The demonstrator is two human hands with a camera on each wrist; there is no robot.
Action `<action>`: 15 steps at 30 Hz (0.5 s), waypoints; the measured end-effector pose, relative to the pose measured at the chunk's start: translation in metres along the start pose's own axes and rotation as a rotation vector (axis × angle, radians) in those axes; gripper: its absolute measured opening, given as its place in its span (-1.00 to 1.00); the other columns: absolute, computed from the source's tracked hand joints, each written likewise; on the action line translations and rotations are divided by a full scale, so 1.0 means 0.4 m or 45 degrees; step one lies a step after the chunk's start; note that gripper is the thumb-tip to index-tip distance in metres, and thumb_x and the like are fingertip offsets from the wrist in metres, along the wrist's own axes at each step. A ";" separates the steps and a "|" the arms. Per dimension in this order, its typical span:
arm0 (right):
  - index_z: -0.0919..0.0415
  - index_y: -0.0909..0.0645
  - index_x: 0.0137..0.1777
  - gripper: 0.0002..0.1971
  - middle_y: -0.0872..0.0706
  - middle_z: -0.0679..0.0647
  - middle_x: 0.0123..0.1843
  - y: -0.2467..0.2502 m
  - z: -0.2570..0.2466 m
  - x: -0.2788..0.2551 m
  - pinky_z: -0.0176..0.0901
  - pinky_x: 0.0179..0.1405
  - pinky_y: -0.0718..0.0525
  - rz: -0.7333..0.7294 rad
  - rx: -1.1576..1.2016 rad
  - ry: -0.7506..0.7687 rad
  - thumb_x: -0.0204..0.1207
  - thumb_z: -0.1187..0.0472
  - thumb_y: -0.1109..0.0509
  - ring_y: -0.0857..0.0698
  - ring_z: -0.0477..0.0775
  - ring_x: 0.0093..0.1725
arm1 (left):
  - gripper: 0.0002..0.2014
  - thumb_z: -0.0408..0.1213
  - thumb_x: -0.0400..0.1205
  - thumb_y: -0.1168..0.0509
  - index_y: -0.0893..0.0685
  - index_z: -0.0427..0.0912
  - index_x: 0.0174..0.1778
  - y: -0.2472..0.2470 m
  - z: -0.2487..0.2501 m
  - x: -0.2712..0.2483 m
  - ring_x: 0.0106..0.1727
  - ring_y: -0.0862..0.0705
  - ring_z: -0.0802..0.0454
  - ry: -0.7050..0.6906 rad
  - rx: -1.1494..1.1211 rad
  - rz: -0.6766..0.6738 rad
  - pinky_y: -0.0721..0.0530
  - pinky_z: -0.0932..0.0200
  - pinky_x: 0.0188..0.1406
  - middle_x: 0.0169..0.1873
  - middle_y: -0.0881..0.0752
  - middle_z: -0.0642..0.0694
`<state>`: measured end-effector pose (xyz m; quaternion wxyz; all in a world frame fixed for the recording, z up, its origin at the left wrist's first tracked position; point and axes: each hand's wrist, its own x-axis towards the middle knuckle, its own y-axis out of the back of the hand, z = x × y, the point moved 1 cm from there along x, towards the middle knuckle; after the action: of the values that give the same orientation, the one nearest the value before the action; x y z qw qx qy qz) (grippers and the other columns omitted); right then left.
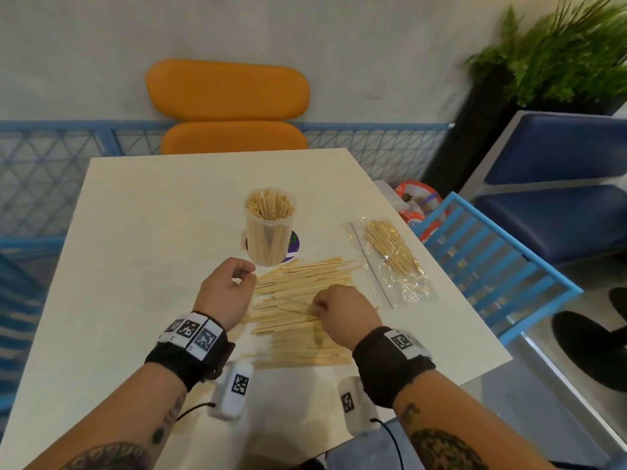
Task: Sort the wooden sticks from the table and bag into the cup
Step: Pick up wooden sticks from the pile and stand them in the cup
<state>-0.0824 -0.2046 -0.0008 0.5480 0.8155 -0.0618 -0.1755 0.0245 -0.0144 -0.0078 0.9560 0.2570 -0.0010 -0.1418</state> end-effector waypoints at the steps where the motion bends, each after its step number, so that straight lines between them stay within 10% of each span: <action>1: 0.07 -0.80 0.01 -0.84 -0.74 -0.04 -0.05 0.017 0.000 0.000 -0.12 0.02 -0.71 0.057 0.120 -0.020 0.65 0.15 -0.37 -0.67 -0.02 -0.09 | -0.91 -0.20 0.69 -0.29 -0.65 0.09 0.05 0.001 0.004 -0.003 -0.11 -0.64 0.11 -0.002 -0.014 0.005 -0.54 0.11 -0.02 -0.01 -0.68 0.15; 5: 0.07 -0.83 0.01 -0.88 -0.78 -0.22 -0.11 0.086 -0.026 -0.004 -0.53 -0.18 -0.53 0.217 0.764 -0.087 0.57 0.09 -0.51 -0.70 -0.30 -0.12 | -0.91 -0.19 0.65 -0.36 -0.68 0.15 -0.04 -0.036 0.034 -0.027 -0.13 -0.77 0.03 0.009 -0.198 -0.226 -0.73 0.04 -0.06 -0.05 -0.79 0.05; 9: 0.25 -0.82 0.06 -0.86 -0.86 0.02 -0.12 0.111 -0.069 -0.021 -0.49 -0.30 -0.64 0.139 1.234 -0.105 0.55 0.23 -0.54 -0.77 -0.21 -0.22 | -0.77 -0.12 0.63 -0.36 -0.63 0.17 0.20 -0.109 0.068 -0.062 0.08 -0.79 0.13 -0.148 -0.296 -0.567 -0.70 0.03 0.18 -0.02 -0.85 0.12; 15: 0.14 -0.82 0.07 -0.83 -0.80 -0.01 -0.10 0.071 -0.034 -0.032 -0.48 -0.20 -0.59 0.155 1.078 -0.121 0.54 0.11 -0.56 -0.69 -0.21 -0.17 | -0.75 -0.38 0.79 -0.08 -0.61 -0.10 -0.09 -0.155 0.051 -0.072 -0.34 -0.61 0.01 0.049 -0.522 -0.514 -0.75 -0.07 -0.06 -0.36 -0.58 -0.04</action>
<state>-0.0871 -0.2003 0.0326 0.1711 0.9543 -0.2016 -0.1392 -0.0214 -0.0680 -0.0185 0.9402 0.0558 0.0969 -0.3217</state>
